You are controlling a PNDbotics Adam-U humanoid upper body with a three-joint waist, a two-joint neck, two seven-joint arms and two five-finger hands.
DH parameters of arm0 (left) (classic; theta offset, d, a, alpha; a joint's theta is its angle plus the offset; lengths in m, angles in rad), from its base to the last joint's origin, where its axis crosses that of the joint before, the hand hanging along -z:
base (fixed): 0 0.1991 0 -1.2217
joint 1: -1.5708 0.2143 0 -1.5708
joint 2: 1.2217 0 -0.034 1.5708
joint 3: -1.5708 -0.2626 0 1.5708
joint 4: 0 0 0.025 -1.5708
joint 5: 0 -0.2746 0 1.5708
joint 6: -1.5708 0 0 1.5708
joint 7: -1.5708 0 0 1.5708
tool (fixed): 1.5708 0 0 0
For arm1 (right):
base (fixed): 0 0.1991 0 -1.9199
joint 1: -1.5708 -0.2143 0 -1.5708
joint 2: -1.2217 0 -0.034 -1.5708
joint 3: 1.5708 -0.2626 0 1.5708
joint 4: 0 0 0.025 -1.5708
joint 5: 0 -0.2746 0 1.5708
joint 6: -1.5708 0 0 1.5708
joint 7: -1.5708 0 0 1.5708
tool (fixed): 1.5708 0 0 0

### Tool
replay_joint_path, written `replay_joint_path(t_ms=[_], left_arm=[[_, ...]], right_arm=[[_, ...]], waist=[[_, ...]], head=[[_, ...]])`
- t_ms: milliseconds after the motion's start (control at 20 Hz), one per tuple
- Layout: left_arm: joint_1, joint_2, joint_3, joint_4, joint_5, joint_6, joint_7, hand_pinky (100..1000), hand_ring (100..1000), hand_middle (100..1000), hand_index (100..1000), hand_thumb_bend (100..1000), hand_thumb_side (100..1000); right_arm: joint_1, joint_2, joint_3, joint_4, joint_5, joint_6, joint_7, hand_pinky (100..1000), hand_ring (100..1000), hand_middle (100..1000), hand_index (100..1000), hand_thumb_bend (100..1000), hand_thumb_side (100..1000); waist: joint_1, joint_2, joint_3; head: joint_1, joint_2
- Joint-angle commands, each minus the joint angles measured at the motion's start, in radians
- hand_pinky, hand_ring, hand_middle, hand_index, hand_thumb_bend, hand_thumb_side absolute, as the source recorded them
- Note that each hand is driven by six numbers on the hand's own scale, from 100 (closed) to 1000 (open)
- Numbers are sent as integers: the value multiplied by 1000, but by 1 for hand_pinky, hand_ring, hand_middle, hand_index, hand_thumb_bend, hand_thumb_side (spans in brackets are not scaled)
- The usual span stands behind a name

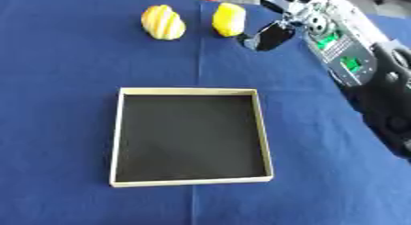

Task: Pick up objects on the table and place them in the box.

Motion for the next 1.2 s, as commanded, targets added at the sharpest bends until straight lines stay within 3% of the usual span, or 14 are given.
replay_joint_path(t_ms=[50,700,1200], left_arm=[[-17,10,5,-16,5,-3,-1,947,956,868,766,100,628],[-25,9,6,-16,13,-5,-1,949,950,872,761,100,632],[-29,8,6,-16,21,-5,-1,951,950,876,757,100,635]], right_arm=[[-6,-48,-21,3,-10,14,-20,871,1000,956,963,282,100],[10,-56,-40,33,-2,44,-60,872,1000,957,965,285,100],[25,-73,-70,53,-39,89,-119,865,1000,954,972,227,100]], waist=[[4,-19,9],[-15,16,47],[-28,45,72]], head=[[-12,-18],[-36,-41],[-52,-78]])
